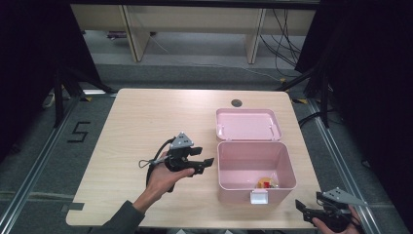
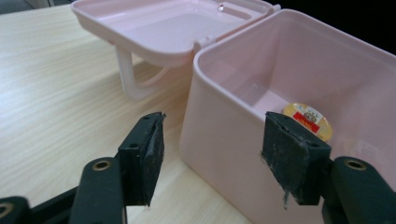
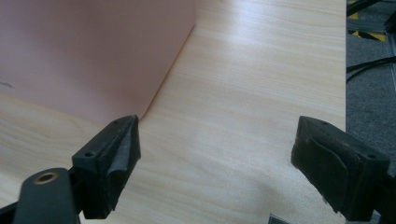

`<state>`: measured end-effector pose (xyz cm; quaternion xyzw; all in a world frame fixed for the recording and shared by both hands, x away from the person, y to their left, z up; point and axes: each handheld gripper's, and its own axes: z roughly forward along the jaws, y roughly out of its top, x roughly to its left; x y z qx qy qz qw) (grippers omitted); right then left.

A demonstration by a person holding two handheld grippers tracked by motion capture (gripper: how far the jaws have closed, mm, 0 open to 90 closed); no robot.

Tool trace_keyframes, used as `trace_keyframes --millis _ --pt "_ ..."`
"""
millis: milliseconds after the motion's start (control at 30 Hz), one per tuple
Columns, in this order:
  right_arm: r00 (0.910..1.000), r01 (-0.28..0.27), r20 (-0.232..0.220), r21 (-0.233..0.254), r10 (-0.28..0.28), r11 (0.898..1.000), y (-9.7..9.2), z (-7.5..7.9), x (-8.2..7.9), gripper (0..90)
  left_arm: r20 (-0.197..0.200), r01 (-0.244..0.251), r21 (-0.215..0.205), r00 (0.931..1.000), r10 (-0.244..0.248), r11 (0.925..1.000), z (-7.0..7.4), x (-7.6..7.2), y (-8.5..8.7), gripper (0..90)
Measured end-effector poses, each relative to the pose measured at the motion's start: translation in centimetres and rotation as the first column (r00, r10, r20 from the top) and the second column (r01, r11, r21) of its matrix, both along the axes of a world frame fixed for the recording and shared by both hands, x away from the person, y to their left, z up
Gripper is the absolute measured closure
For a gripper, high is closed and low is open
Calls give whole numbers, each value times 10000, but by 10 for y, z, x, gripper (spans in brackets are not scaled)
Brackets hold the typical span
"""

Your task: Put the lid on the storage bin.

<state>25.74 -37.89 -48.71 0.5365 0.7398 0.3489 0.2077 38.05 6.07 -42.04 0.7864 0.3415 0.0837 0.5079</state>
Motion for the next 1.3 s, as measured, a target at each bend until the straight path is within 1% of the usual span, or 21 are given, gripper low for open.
trace_keyframes --millis 33,67,100,133,200,233,267,300,500,567,600,667,700,800,833,867,933,1133,1167,1233,1300 --pt "10000 44 -50 104 -43 9999 1 0 0 160 2 24 -8 10000 -24 10000 1 2 -3 394" --pt "9999 45 119 -250 -42 9997 -1 0 0 160 10 1 22 10000 -1 10000 3 4 -5 399" --pt "9999 45 119 -250 -42 9997 -1 0 0 160 10 1 22 10000 -1 10000 3 4 -5 405" --pt "9996 241 -142 200 -238 9995 3 0 -1 161 21 -14 38 10000 14 10000 4 6 -8 405" --pt "10000 -27 -33 90 27 10000 0 0 0 161 -2 -115 54 9999 115 9999 6 11 -13 422" --pt "9995 283 -145 307 -279 9991 4 1 -2 162 15 -165 81 9999 165 9998 7 13 -15 433" --pt "10000 27 73 -101 -26 9999 0 1 -1 162 47 -261 161 9996 260 9995 7 18 -19 444" --pt "10000 -48 -2 91 48 9999 1 0 0 162 -17 -258 262 9997 258 9993 7 21 -22 451" --pt "10000 -11 86 -117 12 9999 -1 0 1 166 -12 -264 918 9996 266 9954 6 30 -38 511" --pt "10000 28 45 -93 -28 10000 -1 1 1 166 -205 -392 837 9989 411 9957 6 30 -42 532" --pt "10000 15 -77 148 -14 9999 0 0 1 167 -405 -377 1105 9983 424 9932 6 32 -45 542" --pt "10000 6 54 -82 -6 10000 0 0 2 169 -414 -396 1249 9981 451 9914 6 34 -48 564" --pt "9999 117 -71 232 -116 9997 2 -1 2 170 -276 -405 1345 9986 446 9901 6 36 -50 573" --pt "9999 -149 -2 106 149 9998 0 1 4 171 -151 -407 1502 9989 434 9878 6 39 -53 608" --pt "9995 273 -170 327 -267 9991 3 2 3 171 -9 -353 1598 9994 359 9865 5 40 -55 618" --pt "9999 -24 114 -157 26 9999 -1 2 5 172 -56 -267 1636 9996 280 9862 5 41 -55 634" --pt "10000 -94 -18 108 94 9999 0 3 7 174 -71 -243 1791 9996 260 9835 3 41 -57 649" --pt "9999 52 -132 86 -51 9999 1 4 12 190 -81 -215 1937 9997 235 9808 2 42 -61 685" --pt "9999 -150 -28 -65 150 9999 -1 4 14 190 -81 -215 1937 9997 235 9808 2 42 -61 694" --pt "9998 121 -175 96 -120 9999 0 5 15 190 46 -395 2090 9992 394 9771 4 41 -63 720" --pt "10000 -49 -77 4 49 10000 -3 6 18 190 90 -455 2145 9990 446 9757 4 41 -64 753"
